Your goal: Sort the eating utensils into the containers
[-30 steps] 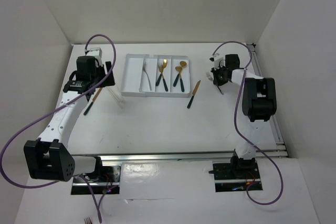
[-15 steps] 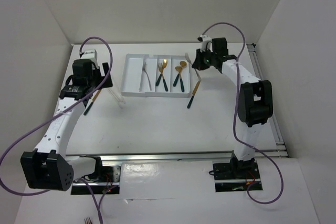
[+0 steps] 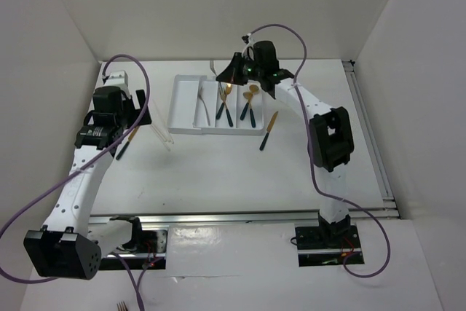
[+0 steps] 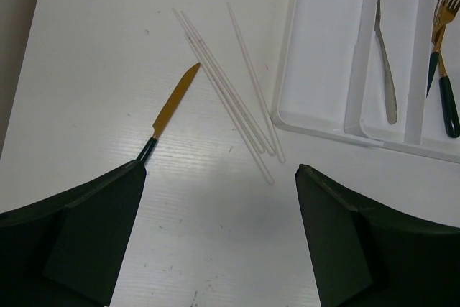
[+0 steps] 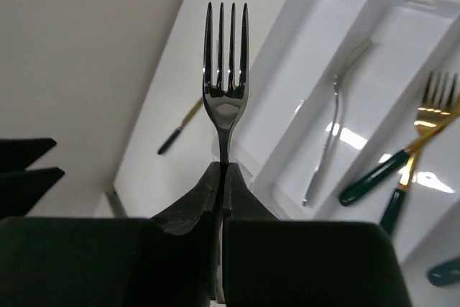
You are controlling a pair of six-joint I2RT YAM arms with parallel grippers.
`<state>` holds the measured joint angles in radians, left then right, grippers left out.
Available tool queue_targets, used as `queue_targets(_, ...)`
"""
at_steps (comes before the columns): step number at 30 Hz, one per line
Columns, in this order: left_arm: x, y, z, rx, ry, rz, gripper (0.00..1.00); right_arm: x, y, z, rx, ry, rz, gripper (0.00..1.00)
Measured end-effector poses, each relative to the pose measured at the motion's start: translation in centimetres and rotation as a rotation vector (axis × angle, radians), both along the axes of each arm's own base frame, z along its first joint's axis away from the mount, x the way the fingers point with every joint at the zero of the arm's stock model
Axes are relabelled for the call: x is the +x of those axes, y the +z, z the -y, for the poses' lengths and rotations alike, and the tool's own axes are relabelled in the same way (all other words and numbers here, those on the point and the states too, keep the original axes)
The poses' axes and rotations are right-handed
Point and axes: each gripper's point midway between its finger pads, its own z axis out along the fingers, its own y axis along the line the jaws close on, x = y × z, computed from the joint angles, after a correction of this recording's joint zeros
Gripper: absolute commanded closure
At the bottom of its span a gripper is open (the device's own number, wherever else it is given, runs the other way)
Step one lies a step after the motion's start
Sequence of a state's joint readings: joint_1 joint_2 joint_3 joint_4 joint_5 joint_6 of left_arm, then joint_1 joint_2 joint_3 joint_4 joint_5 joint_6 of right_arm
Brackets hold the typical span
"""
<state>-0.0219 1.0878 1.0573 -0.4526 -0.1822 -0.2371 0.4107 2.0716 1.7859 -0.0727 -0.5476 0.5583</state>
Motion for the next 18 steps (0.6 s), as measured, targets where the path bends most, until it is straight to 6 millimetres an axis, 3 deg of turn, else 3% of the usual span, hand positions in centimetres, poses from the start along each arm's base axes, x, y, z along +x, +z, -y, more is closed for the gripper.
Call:
queue_targets(2, -0.1, 0.0, 0.0, 0.001, 0.001, 0.0, 0.0, 0.5, -1.0, -1.3, 0.049, -0.013, -0.07, 1.0)
queue_targets(11, -0.6, -0.3, -0.7, 0.032, 0.011, -0.024, 0.0, 0.9, -9.9, -4.7, 0.128, -0.079, -0.427, 1.0)
queue_targets(18, -0.7, -0.2, -0.9, 0.046, 0.011, -0.025, 0.0, 1.3, -11.6, -6.1, 0.142, -0.098, -0.471, 1.0)
